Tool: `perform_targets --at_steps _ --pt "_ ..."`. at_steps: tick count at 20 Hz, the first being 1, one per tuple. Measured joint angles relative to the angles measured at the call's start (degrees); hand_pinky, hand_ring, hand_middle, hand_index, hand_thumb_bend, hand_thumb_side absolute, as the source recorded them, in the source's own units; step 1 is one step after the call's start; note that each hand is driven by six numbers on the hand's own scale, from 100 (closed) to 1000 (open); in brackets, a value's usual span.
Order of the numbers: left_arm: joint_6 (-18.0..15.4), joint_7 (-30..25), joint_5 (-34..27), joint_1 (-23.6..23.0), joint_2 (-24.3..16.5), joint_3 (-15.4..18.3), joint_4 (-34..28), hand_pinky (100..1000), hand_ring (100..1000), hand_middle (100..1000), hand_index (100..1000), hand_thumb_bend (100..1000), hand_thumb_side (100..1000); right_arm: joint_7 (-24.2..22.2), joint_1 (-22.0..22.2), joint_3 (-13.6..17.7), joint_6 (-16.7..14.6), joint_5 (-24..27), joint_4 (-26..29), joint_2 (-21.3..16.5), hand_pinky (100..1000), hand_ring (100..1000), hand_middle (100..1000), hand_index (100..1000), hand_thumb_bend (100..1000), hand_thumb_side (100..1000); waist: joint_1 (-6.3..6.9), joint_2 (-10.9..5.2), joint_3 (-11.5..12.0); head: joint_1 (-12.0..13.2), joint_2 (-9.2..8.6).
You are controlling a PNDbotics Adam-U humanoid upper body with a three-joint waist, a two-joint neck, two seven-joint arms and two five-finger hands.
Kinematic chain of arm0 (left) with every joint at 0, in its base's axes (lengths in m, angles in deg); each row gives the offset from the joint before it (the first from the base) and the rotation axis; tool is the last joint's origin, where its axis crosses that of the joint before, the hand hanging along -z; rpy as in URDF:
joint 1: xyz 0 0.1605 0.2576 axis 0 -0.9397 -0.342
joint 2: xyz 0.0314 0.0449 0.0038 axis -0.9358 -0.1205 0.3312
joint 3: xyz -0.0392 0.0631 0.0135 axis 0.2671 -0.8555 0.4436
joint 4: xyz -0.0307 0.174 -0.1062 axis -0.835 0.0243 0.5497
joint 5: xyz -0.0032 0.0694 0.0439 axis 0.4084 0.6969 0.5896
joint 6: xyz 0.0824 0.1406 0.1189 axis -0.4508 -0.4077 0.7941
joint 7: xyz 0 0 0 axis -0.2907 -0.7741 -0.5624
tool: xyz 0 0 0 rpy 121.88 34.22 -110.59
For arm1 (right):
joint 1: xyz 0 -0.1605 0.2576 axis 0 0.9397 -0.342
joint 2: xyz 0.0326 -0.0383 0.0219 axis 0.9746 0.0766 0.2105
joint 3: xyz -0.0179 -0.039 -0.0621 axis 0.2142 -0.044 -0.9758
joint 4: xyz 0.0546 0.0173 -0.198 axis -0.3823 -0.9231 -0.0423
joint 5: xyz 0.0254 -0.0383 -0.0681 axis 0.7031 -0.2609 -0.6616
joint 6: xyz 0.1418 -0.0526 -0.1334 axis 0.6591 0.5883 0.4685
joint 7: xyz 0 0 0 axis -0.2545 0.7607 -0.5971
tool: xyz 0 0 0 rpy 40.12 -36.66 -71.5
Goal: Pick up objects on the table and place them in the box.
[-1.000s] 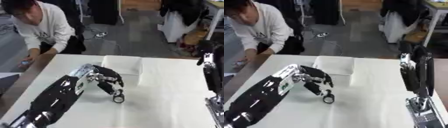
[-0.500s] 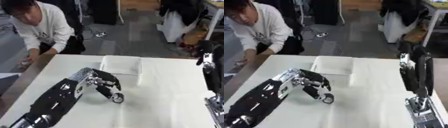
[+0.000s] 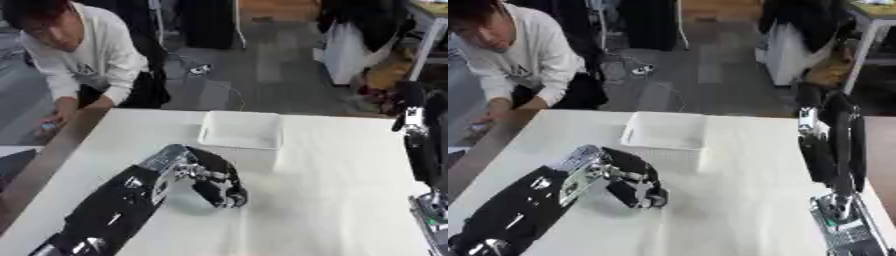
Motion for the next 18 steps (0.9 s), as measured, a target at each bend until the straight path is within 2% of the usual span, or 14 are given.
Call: perform_targets --at_steps 5,18 --pt "0.0 0.0 2.8 0.0 0.0 0.8 0.4 891 737 837 895 1000 822 0.0 0.0 0.0 0.0 0.0 0.0 0.2 288 449 527 716 158 899 0.0 0.01 0.0 0.0 0.0" --pt "-2.3 2.3 5.7 -0.5 0.5 2.0 2.1 860 718 820 877 1000 807 -0.1 0.0 0.0 -0.1 0.0 0.0 0.4 287 448 526 716 158 899 0.11 0.26 -0.4 0.0 -0.01"
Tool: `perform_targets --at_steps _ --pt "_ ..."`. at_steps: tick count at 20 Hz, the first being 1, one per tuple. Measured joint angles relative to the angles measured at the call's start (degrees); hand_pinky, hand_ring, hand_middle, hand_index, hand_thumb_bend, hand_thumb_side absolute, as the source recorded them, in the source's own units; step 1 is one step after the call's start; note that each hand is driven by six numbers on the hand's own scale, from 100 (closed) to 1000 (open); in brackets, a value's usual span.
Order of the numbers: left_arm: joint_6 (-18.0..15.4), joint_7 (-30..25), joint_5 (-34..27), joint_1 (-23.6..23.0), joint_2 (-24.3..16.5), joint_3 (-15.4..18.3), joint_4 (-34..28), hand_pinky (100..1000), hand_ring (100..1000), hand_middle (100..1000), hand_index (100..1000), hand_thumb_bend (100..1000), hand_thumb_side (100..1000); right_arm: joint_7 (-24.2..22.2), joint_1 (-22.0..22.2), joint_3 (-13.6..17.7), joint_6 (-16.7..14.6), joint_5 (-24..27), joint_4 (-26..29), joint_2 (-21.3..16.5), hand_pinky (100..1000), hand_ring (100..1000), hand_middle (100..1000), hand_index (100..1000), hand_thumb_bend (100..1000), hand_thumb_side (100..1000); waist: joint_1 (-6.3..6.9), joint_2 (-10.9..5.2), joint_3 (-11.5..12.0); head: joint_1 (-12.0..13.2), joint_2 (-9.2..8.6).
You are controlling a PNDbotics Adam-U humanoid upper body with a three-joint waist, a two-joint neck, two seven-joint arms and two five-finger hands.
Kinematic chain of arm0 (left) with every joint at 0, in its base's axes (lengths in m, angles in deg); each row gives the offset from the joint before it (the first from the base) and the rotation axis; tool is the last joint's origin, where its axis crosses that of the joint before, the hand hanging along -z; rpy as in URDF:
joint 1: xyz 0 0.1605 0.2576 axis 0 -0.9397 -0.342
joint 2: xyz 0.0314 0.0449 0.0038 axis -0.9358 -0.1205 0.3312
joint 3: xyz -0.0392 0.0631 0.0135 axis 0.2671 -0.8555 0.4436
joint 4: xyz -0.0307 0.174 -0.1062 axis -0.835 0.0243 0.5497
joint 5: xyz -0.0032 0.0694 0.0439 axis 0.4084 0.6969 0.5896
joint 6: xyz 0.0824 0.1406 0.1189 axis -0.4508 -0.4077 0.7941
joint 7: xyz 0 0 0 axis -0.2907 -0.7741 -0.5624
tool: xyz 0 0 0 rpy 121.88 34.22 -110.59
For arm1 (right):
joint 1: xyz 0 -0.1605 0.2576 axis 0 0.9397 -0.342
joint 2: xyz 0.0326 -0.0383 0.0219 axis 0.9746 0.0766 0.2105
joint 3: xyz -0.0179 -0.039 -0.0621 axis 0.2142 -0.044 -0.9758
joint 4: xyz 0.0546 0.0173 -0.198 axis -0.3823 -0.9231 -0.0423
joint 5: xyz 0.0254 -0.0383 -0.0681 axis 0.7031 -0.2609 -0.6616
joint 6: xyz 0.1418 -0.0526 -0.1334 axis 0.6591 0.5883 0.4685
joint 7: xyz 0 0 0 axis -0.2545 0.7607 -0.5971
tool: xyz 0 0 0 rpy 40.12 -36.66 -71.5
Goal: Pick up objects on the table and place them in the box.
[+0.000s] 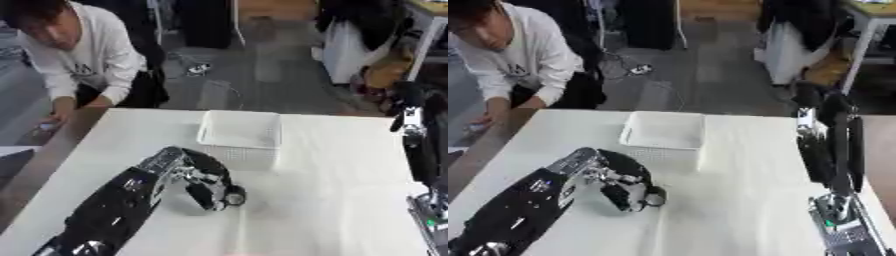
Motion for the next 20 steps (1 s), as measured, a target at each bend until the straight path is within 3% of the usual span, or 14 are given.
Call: perform_targets --at_steps 12,15,16,20 --pt "-2.2 2.2 1.8 0.0 0.5 0.3 -0.4 846 705 810 869 1000 672 0.0 0.0 0.0 0.0 0.0 0.0 0.0 287 447 525 716 159 898 0.66 0.04 -0.6 0.0 -0.04" --pt "-2.5 2.5 2.1 -0.1 0.5 0.3 -0.4 788 660 781 843 950 622 0.1 0.0 0.0 -0.2 -0.1 0.0 0.1 286 446 524 716 159 898 0.84 0.05 -0.9 0.0 -0.05" --pt "-2.6 2.6 2.2 -0.1 0.5 0.3 -0.4 731 622 761 824 915 591 0.1 0.0 0.0 -0.2 -0.1 0.0 0.1 286 446 524 716 158 898 0.99 0.05 -0.9 0.0 -0.06" --pt "-2.7 2.7 2.7 -0.5 0.5 0.3 -0.3 340 414 588 710 762 471 0.2 0.0 0.0 -0.3 -0.1 0.0 0.1 285 445 523 716 157 898 1.21 0.09 -1.2 0.0 -0.06"
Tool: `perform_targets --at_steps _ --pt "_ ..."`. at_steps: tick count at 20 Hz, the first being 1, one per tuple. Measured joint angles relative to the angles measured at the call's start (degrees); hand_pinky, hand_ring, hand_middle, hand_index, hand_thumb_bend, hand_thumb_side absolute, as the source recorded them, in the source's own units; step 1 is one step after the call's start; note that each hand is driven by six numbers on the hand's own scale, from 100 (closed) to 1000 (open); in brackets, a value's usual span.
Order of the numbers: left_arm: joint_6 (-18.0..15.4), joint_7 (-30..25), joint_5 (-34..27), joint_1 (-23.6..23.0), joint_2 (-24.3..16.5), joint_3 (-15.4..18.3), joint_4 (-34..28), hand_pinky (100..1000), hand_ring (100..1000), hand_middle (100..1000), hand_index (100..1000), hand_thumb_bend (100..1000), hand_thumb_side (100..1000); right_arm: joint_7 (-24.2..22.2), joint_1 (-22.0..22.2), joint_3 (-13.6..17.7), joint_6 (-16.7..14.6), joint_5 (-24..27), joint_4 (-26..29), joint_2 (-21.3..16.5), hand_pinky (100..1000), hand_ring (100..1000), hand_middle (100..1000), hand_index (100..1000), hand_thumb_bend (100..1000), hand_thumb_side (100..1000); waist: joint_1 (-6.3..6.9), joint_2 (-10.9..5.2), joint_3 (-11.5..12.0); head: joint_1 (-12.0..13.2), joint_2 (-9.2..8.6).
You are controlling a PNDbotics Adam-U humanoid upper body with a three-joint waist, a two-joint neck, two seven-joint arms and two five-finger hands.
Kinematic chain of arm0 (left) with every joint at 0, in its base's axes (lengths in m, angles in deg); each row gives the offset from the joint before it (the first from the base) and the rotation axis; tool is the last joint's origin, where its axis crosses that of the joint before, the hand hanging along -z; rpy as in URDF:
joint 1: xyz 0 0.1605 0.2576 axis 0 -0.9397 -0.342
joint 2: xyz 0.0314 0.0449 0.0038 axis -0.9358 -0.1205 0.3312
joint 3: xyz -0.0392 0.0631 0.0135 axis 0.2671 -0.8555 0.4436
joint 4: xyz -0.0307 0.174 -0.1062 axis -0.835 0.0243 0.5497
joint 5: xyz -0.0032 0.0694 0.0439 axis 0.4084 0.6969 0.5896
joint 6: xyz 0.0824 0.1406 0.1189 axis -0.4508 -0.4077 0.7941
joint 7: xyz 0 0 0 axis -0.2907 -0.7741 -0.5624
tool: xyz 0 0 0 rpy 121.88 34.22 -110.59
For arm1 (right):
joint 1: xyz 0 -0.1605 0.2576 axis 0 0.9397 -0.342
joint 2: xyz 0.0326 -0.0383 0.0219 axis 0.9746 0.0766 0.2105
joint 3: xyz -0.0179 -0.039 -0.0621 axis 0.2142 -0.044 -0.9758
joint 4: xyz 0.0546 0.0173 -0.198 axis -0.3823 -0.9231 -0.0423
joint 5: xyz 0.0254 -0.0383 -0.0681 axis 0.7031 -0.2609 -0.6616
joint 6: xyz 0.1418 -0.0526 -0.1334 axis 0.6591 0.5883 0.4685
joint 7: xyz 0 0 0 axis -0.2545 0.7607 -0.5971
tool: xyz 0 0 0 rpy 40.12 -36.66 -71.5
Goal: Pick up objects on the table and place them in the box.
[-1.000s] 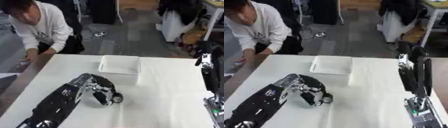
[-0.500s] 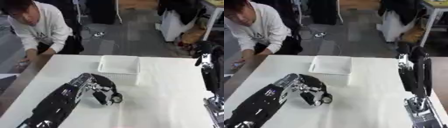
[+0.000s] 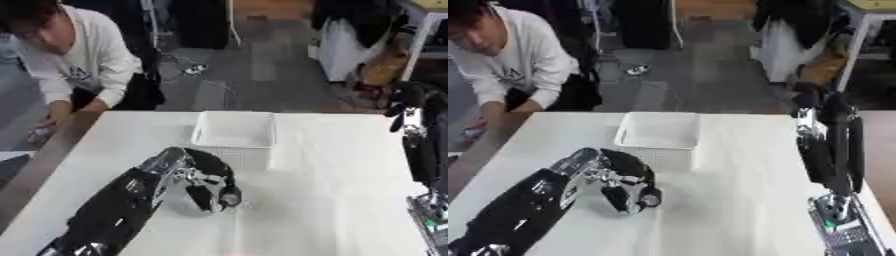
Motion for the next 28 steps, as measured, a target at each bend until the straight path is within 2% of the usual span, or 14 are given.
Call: perform_targets --at_steps 1,2,3,4,5,6,7,8,11,14,21,23,28 --pt "0.0 0.0 0.2 0.0 0.0 0.0 0.0 197 315 508 644 636 438 0.0 0.0 0.0 0.0 0.0 0.0 0.0 285 445 523 716 157 899 0.03 0.01 0.0 0.0 0.0" --pt "0.0 0.0 0.3 0.0 0.0 0.0 0.0 222 332 520 656 666 439 0.0 0.0 0.0 0.0 0.0 0.0 0.0 285 445 523 716 157 899 0.08 0.02 0.0 0.0 0.0" --pt "0.0 0.0 0.3 -0.1 0.0 0.2 0.0 100 188 393 535 339 509 0.0 0.0 0.0 0.0 0.0 0.0 0.0 284 444 521 715 157 898 0.15 0.09 0.0 0.0 -0.01" --pt "-0.3 0.3 0.3 -0.2 0.0 0.4 0.0 100 205 408 549 396 493 0.0 0.0 0.0 0.0 0.0 0.0 0.0 284 444 522 715 157 898 0.22 0.18 -0.1 0.0 -0.01" --pt "-0.5 0.5 0.2 -0.5 0.0 0.4 0.1 100 100 249 433 100 597 0.0 0.0 0.0 0.0 0.0 0.0 0.0 283 442 521 715 156 898 0.26 0.26 -0.1 0.0 -0.02" --pt "-1.0 1.0 0.0 -0.6 0.0 0.6 0.2 100 100 226 420 100 642 0.0 0.0 0.0 0.0 0.0 0.0 0.0 283 442 521 715 156 898 0.26 0.28 -0.1 0.0 -0.02" --pt "-1.6 1.6 -0.3 -0.7 0.1 0.7 0.2 100 100 132 368 100 652 0.0 0.0 0.0 0.0 0.0 0.0 0.0 282 441 520 715 155 898 0.27 0.29 -0.1 0.0 -0.02" --pt "-2.4 2.4 -0.5 -0.9 0.2 0.8 0.2 100 100 136 373 100 655 0.0 0.0 0.0 -0.1 0.0 0.0 0.0 282 441 520 715 155 898 0.28 0.29 -0.1 0.0 -0.02" --pt "-5.1 5.1 -0.7 -1.0 0.2 1.1 0.1 100 100 100 309 100 608 0.1 0.1 0.0 -0.1 0.0 0.0 0.0 280 439 519 715 154 897 0.31 0.29 -0.1 0.0 -0.02" --pt "-6.7 7.2 -0.1 -1.0 -0.2 1.1 -0.7 100 100 100 298 100 597 0.2 0.4 0.0 -0.2 0.0 -0.1 0.0 280 438 519 715 153 897 0.33 0.29 0.0 0.1 -0.02" --pt "-5.1 8.8 0.7 -1.0 -2.9 1.5 -5.0 100 100 100 295 100 548 0.3 0.5 0.1 -0.3 0.0 -0.4 -0.1 281 439 520 716 152 896 0.34 0.28 0.8 0.3 -0.03" --pt "-4.3 8.7 -0.1 -0.9 -4.0 1.7 -6.9 100 100 100 294 100 562 0.3 0.5 0.2 -0.3 0.0 -0.4 -0.1 283 440 520 716 159 901 0.33 0.26 1.0 0.3 -0.03" --pt "-2.8 7.8 -3.2 0.1 -6.2 1.8 -11.3 100 100 100 293 100 503 0.5 0.8 0.4 -0.4 0.0 -0.4 -0.1 285 441 521 716 152 894 0.33 -0.25 1.7 0.3 -0.01"
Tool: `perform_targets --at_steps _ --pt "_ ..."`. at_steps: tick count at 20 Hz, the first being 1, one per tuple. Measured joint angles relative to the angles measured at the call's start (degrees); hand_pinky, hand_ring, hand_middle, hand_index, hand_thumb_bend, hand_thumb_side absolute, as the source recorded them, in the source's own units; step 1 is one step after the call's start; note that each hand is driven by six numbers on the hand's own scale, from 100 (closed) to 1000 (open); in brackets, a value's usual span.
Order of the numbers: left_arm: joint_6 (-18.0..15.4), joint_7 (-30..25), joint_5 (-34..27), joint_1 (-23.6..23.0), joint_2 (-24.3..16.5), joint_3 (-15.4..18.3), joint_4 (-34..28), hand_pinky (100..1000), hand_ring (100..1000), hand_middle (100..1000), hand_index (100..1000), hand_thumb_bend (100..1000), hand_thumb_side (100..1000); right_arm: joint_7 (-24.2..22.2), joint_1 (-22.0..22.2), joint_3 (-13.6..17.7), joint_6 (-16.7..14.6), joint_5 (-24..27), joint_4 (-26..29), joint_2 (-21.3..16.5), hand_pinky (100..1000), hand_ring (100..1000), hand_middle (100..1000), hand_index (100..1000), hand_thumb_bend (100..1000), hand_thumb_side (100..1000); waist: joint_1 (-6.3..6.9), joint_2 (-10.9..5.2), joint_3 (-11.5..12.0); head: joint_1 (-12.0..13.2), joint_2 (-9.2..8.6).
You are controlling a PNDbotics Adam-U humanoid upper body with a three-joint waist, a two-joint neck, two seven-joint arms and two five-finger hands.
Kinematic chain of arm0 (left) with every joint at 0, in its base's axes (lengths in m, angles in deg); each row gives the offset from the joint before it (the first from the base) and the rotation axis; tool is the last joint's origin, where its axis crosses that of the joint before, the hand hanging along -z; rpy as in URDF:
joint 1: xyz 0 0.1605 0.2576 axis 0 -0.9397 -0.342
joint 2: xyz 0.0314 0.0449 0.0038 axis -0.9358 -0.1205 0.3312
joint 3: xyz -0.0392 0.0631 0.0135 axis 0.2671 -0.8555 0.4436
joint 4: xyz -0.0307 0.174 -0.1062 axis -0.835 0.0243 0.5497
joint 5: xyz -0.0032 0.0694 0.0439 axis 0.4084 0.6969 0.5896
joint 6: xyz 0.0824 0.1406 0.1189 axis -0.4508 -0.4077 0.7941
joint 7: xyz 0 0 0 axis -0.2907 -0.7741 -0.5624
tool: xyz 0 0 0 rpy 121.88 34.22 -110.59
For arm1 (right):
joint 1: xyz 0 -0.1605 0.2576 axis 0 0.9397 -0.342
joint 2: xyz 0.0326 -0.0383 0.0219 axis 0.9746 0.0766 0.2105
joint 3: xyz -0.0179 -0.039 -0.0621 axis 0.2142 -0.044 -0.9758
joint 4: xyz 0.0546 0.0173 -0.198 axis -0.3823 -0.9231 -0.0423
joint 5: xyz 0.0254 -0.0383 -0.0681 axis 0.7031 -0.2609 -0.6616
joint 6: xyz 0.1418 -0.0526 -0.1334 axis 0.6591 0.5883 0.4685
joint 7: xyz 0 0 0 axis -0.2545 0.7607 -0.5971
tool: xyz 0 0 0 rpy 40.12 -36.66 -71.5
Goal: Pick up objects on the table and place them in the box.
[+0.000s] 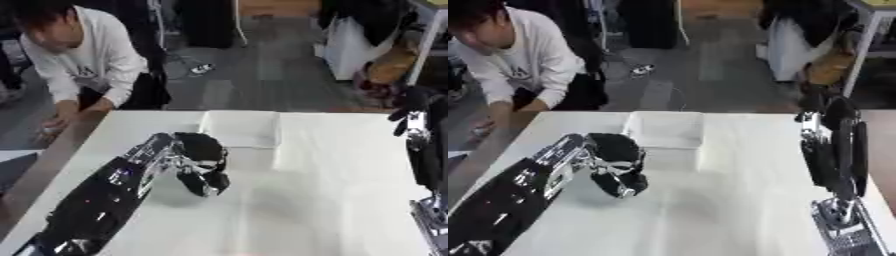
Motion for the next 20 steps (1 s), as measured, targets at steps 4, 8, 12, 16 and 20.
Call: perform_targets --at_steps 4,8,12,16,20 --pt "0.9 -0.1 -2.4 0.9 -1.9 0.3 -2.7 100 100 100 292 100 481 0.2 0.2 0.3 0.0 -0.1 0.0 0.0 286 441 521 716 151 893 -0.01 -0.21 0.2 0.0 0.05" --pt "1.2 0.1 -4.2 2.3 -3.4 0.7 -4.3 100 100 100 291 100 461 0.3 0.2 0.3 0.1 -0.2 0.0 0.0 286 441 521 716 151 893 -0.01 -0.29 0.4 -0.1 0.07" --pt "1.2 0.2 -5.3 4.0 -4.5 0.9 -5.0 100 100 100 290 100 446 0.4 0.2 0.3 0.1 -0.2 0.0 0.0 286 441 521 716 150 893 0.0 -0.35 0.5 -0.1 0.07" --pt "1.0 0.4 -5.5 4.9 -5.0 1.0 -5.1 100 100 100 290 100 436 0.3 0.2 0.3 0.1 -0.3 -0.2 0.0 286 441 521 717 150 893 0.06 -0.35 0.7 -0.1 0.08" --pt "0.8 0.6 -5.3 6.4 -5.3 1.0 -4.9 100 100 100 289 100 423 0.3 0.2 0.3 0.0 -0.4 -0.3 0.0 287 441 521 717 150 893 0.22 -0.35 0.7 -0.1 0.08"
